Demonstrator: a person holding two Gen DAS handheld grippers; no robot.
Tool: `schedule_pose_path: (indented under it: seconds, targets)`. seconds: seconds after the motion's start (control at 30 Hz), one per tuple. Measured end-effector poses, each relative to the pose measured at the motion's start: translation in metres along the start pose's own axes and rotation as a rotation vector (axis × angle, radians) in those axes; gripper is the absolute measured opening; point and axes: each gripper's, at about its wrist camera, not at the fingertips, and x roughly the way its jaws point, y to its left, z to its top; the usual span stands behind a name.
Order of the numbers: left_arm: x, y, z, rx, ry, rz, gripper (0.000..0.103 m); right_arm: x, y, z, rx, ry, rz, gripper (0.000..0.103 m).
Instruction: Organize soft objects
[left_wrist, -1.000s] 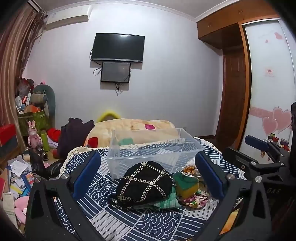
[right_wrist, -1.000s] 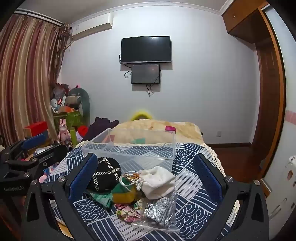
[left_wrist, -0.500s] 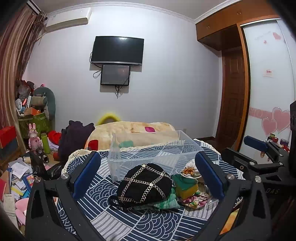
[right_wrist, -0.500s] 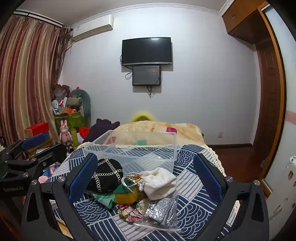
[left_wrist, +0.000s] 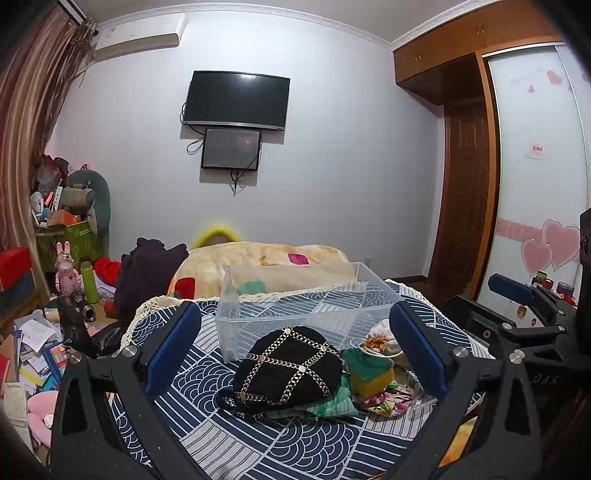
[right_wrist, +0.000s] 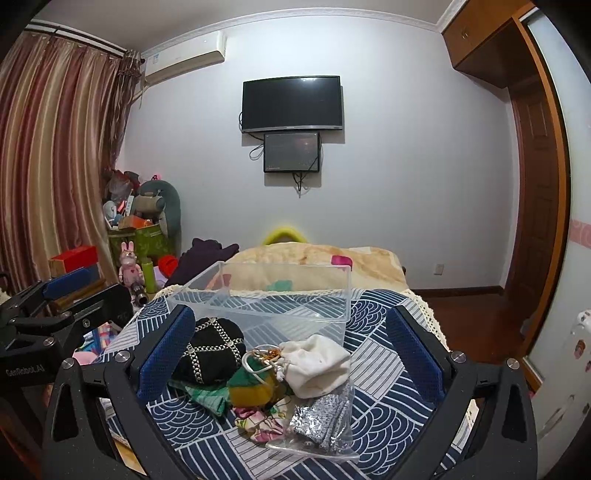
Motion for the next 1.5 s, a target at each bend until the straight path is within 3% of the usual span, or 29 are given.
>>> schedule_pose_path:
  seconds: [1.5]
  targets:
    - [-0.0016,-0.0051,-0.0006,0.007,-0.009,-0.013,0.103,-0.0024,-0.0017,0.0029,-0.002,-0.013,-0.003,0.103]
